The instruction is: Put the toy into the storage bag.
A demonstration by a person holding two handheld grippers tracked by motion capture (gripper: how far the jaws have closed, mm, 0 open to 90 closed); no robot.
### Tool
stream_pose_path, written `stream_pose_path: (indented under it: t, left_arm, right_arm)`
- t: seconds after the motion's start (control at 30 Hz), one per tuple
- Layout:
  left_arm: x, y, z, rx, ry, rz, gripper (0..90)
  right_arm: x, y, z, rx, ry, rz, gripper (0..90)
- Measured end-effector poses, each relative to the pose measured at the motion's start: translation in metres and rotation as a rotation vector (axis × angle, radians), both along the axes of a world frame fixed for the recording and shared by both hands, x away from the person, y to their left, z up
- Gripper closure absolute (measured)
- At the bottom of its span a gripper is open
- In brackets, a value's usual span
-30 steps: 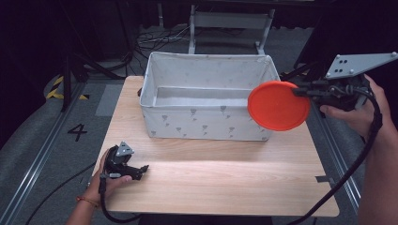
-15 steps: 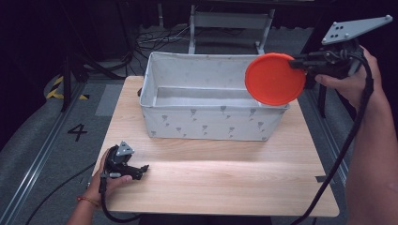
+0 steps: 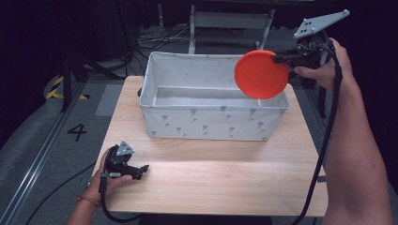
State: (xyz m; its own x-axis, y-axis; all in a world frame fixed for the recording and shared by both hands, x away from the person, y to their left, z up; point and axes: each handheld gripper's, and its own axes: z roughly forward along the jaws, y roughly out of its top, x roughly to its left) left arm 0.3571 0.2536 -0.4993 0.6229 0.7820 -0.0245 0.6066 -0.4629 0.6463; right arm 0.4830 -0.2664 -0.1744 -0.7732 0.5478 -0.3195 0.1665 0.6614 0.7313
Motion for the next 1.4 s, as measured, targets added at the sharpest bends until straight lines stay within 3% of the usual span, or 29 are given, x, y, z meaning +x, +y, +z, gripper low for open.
stream_pose_path:
  t: [0.6, 0.93, 1.13, 1.4]
  left_arm:
    - [0.0, 0.0, 0.0, -0.001, 0.001, 0.0, 0.2]
    - [0.0, 0.0, 0.0, 0.0, 0.002, 0.0, 0.2]
    - [0.0, 0.0, 0.0, -0.001, 0.002, 0.0, 0.2]
    - [0.0, 0.0, 0.0, -0.001, 0.002, 0.0, 0.2]
  right_arm:
    - [0.028, 0.01, -0.048, -0.066, 0.092, 0.047, 82.3]
    - [0.031, 0.035, -0.079, -0.231, 0.184, 0.16, 82.3]
    - [0.031, 0.041, -0.087, -0.28, 0.226, 0.192, 82.2]
    - [0.03, 0.058, -0.099, -0.411, 0.312, 0.255, 81.6]
